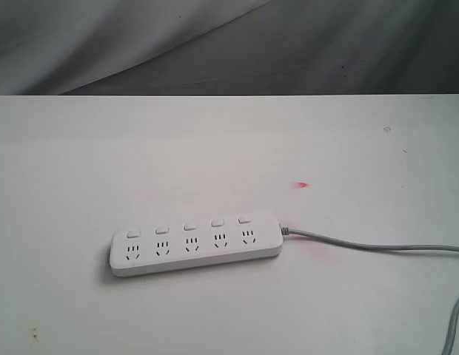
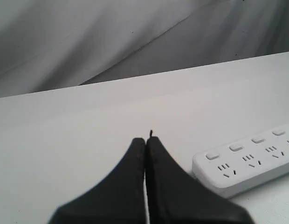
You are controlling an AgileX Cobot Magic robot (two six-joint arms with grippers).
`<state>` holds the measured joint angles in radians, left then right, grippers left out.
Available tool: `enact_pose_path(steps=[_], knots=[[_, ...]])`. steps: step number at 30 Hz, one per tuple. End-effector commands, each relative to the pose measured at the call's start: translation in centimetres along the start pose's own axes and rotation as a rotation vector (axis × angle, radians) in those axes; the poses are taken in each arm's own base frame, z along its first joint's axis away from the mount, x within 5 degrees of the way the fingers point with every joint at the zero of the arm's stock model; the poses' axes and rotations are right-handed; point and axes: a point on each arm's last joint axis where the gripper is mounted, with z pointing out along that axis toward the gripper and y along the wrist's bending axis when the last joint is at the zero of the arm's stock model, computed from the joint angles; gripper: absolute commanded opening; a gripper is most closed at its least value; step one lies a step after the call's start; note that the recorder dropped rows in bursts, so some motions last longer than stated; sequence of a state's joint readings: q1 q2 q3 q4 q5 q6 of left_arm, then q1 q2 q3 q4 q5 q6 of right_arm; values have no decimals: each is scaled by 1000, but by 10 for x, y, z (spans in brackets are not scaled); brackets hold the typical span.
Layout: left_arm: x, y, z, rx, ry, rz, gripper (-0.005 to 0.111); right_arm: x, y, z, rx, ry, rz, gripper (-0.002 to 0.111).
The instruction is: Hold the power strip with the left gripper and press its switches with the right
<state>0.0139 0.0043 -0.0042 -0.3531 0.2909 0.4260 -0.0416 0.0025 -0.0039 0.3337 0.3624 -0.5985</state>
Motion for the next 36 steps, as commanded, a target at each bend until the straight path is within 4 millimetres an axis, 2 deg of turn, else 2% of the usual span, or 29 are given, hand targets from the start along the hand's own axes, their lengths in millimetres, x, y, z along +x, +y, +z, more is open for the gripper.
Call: enact_pose_path(steps=[1,5,7,11,18,20,25,28,33,36], knots=[[-2,-1,0,11,-39,-81,1,1,0,0,9,-2,10,0],[-15,2,-1,21,-184,-432,1,1,0,0,9,-2,10,0],[-18,4,-2,17,-222,-542,1,1,0,0,9,-2,10,0],[-20,5,-3,22,-244,-650,1,1,0,0,9,-2,10,0],[-16,-2,-2,90,-175,-660,0,1,0,0,9,-2,10,0],[-23,-7,-5,140,-156,-620,0,1,0,0,9,-2,10,0],[-56,-17,-22,252,-174,-430,0,1,0,0,9,-2,10,0],[-74,-21,-24,293,-77,-310,0,1,0,0,9,-2,10,0],[-112,-16,-7,299,195,-28,0,1,0,0,9,-2,10,0],[-135,-7,17,300,304,164,0,1,0,0,9,-2,10,0]])
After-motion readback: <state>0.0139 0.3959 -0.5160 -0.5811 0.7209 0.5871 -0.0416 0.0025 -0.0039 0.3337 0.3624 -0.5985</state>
